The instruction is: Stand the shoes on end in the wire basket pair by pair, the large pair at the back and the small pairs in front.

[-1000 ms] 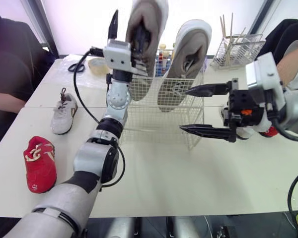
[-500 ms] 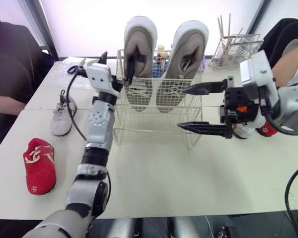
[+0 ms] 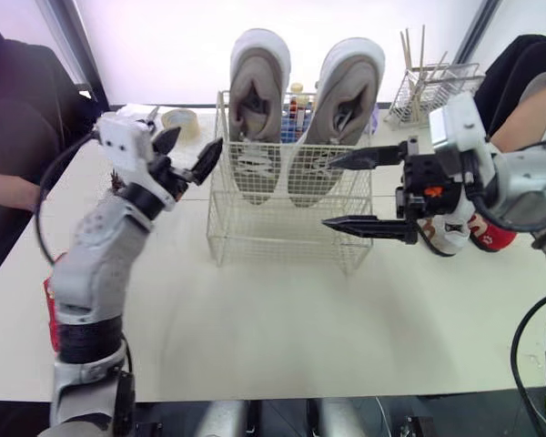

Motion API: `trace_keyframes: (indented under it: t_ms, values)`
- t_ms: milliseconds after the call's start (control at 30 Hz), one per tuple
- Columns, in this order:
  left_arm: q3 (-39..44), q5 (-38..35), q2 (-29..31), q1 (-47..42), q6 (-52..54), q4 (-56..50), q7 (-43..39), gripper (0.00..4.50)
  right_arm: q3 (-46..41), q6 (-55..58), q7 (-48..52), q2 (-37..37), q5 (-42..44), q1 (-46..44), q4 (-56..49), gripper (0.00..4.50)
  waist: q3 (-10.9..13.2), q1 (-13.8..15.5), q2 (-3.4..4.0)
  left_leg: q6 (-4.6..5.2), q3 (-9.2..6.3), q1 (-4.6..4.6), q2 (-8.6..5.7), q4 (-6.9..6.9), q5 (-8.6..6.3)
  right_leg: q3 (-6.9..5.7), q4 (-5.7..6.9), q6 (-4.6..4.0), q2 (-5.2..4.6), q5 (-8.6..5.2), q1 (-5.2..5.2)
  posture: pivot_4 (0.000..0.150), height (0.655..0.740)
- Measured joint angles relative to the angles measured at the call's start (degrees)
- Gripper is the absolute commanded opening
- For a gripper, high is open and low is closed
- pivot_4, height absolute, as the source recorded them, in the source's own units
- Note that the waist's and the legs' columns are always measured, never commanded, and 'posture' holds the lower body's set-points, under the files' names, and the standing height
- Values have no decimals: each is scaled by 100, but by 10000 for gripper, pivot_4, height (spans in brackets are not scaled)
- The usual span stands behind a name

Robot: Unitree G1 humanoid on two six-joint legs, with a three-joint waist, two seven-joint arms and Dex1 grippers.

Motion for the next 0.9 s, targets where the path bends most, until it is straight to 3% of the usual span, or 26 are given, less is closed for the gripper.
trace_keyframes:
  t_ms: [133,267,367,633,900]
  values:
    - [498,-1628,1126,13,1088,-198,-730,44483,-496,100,-560,-358,-441,245,351,45000,2,-9,0,-1,0,2,0,-5,-1,1,-4,-17,0,-9,-4,1500,7400]
    - [669,-2516,1720,44,1558,-241,-1274,44483,-841,486,-1306,-622,-1036,781,731,45000,2,-6,1,-2,1,6,0,-7,0,2,-12,-22,-1,-12,3,1500,7400]
    - [565,-2614,1838,106,1585,-237,-1596,44483,-1068,929,-1951,-591,-1385,1363,776,45000,2,-1,1,-3,1,3,0,-12,1,4,-13,-26,-1,-15,3,1500,7400]
    - [223,-2466,1872,127,1494,-140,-1929,44483,-1498,1318,-2988,335,-1796,2673,657,45000,3,-11,3,-5,5,6,1,-30,5,10,-15,-32,0,-18,-1,1500,7400]
    - [155,-2252,1871,178,1306,-144,-2028,44483,-1491,783,-3278,788,-2231,2941,1008,45000,6,-13,8,-5,6,8,1,-36,8,10,-24,-32,0,-17,1,1500,7400]
